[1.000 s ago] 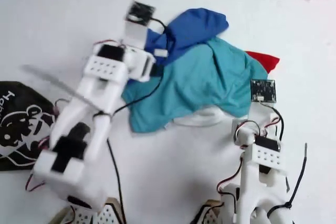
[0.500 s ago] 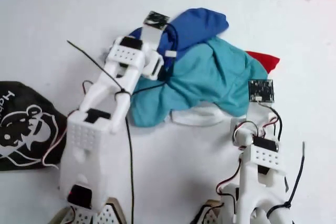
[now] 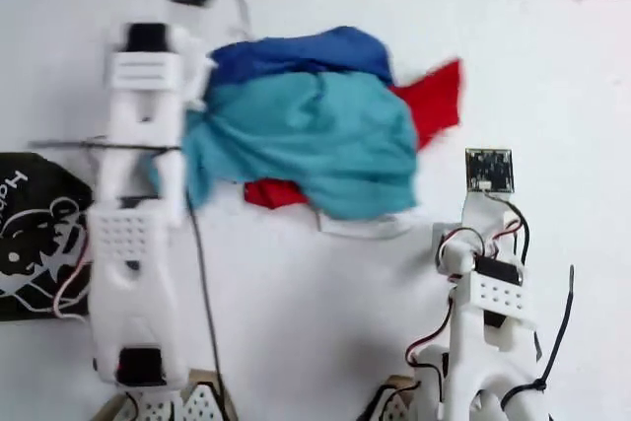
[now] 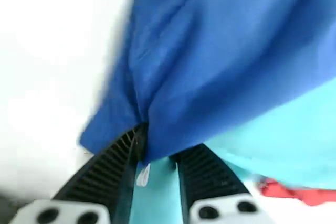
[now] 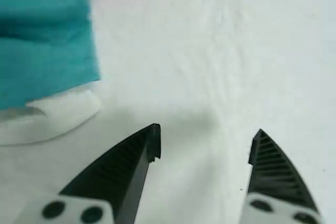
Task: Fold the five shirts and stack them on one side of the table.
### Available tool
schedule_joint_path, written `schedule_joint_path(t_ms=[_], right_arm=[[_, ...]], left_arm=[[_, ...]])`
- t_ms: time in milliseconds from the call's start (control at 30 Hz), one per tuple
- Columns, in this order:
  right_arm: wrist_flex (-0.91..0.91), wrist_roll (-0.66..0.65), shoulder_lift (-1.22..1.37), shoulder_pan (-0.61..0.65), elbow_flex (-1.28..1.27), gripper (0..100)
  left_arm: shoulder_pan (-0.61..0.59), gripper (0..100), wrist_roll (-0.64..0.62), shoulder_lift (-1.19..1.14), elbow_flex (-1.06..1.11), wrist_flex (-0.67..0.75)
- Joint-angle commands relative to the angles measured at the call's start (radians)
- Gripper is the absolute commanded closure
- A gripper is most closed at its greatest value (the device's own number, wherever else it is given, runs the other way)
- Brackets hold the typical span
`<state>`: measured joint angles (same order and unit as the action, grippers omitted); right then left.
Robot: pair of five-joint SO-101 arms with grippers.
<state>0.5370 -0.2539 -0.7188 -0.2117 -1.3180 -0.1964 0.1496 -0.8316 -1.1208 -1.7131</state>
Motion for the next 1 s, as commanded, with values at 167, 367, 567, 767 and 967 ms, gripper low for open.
schedule_joint_path(t_ms=[167,367,567,767,967], right_arm=[[-0.019,0.005,0.005,0.005,0.005,72.3],[-0.019,0.005,0.005,0.005,0.003,72.3],[-0.019,0.005,0.005,0.005,0.003,72.3],[-0.019,0.005,0.005,0.005,0.003,72.3],[-0.019,0.005,0.005,0.005,0.003,72.3]], left_arm=[[-0.394,97,0.008,0.206,-0.288,-0.077],[-0.644,97,0.087,0.356,-0.286,-0.077],[-0.888,97,0.170,0.384,-0.286,-0.077],[-1.011,97,0.172,0.384,-0.286,-0.077],[-1.000,93,0.176,0.361,-0.196,-0.074]])
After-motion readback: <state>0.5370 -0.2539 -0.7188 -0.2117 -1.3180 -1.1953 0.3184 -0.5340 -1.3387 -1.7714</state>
